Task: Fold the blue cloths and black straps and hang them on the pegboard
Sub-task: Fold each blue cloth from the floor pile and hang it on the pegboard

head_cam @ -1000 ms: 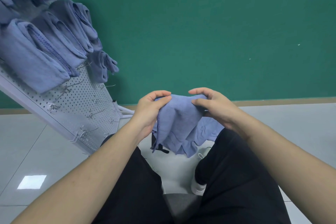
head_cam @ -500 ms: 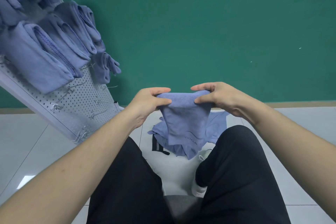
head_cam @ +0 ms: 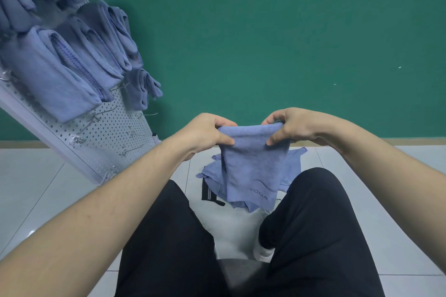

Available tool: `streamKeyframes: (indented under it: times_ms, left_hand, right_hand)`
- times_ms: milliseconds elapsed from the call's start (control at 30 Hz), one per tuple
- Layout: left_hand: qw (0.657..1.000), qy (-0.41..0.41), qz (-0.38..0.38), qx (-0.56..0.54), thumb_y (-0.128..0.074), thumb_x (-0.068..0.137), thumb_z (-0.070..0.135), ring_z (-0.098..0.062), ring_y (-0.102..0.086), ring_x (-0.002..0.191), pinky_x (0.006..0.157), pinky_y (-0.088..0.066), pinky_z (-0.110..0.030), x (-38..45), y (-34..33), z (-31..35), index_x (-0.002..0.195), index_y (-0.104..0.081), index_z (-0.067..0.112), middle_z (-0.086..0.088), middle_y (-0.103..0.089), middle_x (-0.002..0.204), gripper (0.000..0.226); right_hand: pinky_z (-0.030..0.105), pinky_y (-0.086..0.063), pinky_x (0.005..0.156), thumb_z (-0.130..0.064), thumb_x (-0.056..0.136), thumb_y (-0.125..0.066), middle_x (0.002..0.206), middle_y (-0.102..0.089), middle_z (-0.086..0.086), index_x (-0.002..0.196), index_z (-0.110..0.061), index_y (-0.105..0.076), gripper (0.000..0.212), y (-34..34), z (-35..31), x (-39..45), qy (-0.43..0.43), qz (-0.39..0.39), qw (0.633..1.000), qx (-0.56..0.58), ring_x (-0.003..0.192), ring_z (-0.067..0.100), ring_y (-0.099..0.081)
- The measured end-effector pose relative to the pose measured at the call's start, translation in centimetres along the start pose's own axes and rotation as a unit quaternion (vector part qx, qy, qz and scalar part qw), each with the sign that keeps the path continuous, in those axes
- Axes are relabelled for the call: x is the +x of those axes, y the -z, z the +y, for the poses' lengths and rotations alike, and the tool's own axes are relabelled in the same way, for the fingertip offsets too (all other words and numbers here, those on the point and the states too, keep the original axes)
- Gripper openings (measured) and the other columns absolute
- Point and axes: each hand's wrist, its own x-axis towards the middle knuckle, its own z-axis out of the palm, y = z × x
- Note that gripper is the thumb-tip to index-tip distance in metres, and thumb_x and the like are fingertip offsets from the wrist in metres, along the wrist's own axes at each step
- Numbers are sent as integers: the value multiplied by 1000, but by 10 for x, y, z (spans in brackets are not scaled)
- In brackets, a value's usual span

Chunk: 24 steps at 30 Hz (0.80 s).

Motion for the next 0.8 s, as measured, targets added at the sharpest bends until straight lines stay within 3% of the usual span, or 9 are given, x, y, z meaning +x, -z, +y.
streamKeyframes:
  times_ms: [133,300,433,533,633,700,800]
  left_hand:
    - [998,3,-13,57,-72,88,9,-6,-65,73,69,-49,-18,1,-1,-1,99,-79,25,9,-74,82,20]
    - [998,2,-5,67,-70,90,14,-12,-59,72,75,-49,-27,4,1,-5,88,-78,18,5,-69,77,9]
    - [998,-26,22,57,-65,92,18,-14,-53,78,74,-39,-28,8,3,-7,76,-68,20,6,-61,81,17]
    - [997,-23,59,-48,-64,94,23,-4,-55,75,74,-39,-25,10,6,-10,84,-67,24,14,-64,79,10]
    - [985,-43,97,-136,-67,93,28,-4,-56,71,78,-44,-25,13,5,-12,90,-69,22,15,-65,77,7]
    - [974,-44,108,-195,-66,96,28,-11,-57,75,82,-47,-32,11,1,-9,91,-67,19,7,-66,82,10]
    - [964,-42,110,-238,-58,101,29,-10,-63,79,83,-54,-35,10,-6,-4,99,-68,18,6,-71,90,15]
  right_hand:
    - [23,-41,61,-16,78,-84,75,-66,-6,87,-23,-73,16,0,1,-1,3,4,999,-38,69,12,-55]
    - [27,-46,70,-26,80,-83,81,-68,-7,85,-25,-73,11,2,3,-1,3,49,993,-104,77,12,-58]
    - [30,-44,78,-30,79,-83,93,-70,1,88,-17,-71,20,4,7,-1,37,89,994,-48,86,16,-59]
    - [30,-46,88,-30,91,-72,100,-70,-6,94,-21,-66,12,3,9,-2,67,81,989,103,98,14,-61]
    - [44,-45,108,-35,98,-59,118,-69,-9,113,-25,-65,19,-6,11,4,85,111,974,178,117,12,-61]
    - [39,-47,104,-38,101,-52,116,-66,-7,113,-21,-60,23,-14,8,7,103,154,966,178,109,9,-61]
    - [29,-43,87,-42,105,-41,95,-51,-8,107,-10,-47,32,-26,2,8,114,213,958,156,91,9,-49]
